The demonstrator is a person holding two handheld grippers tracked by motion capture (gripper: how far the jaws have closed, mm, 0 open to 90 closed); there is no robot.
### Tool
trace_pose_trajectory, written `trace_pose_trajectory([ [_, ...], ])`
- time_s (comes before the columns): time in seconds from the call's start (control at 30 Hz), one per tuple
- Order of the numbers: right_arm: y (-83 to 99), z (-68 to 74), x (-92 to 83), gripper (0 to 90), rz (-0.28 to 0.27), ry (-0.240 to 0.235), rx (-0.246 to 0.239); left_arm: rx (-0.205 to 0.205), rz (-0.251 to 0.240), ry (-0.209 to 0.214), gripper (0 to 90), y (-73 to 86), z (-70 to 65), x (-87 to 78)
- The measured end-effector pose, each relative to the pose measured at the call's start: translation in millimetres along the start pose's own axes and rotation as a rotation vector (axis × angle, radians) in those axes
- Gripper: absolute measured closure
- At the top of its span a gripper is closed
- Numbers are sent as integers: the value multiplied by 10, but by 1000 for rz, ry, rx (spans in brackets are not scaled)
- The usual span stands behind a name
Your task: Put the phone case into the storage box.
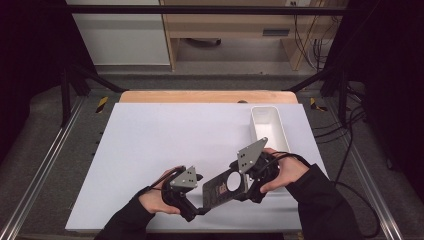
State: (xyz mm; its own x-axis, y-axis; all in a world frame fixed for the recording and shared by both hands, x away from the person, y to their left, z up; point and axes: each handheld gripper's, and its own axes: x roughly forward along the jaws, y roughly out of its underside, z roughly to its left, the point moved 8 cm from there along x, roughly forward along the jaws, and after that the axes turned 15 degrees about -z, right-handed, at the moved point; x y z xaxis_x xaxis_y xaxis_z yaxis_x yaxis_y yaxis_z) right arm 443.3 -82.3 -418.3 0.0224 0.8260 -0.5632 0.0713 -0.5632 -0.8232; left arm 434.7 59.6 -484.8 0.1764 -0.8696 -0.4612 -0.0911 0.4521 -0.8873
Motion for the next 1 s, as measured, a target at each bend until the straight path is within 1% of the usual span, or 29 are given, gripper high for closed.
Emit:
trace_pose_trajectory([
  [0.23, -34, -12, 37, 120, 36, -1, -3, 9, 19, 16, 0, -25, 7, 54],
  [0.4, -62, -21, 55, 120, 54, -3, -4, 17, 30, 17, 0, -34, 24, 98],
  [0.53, -79, -21, 74, 120, 78, -2, -6, 19, 46, 22, 0, -26, 31, 137],
  [0.8, -91, -28, 114, 121, 104, -4, -7, 27, 77, 39, 5, -29, 31, 199],
  [1.0, -102, -32, 138, 121, 120, -7, -12, 40, 110, 52, 15, -20, 18, 254],
])
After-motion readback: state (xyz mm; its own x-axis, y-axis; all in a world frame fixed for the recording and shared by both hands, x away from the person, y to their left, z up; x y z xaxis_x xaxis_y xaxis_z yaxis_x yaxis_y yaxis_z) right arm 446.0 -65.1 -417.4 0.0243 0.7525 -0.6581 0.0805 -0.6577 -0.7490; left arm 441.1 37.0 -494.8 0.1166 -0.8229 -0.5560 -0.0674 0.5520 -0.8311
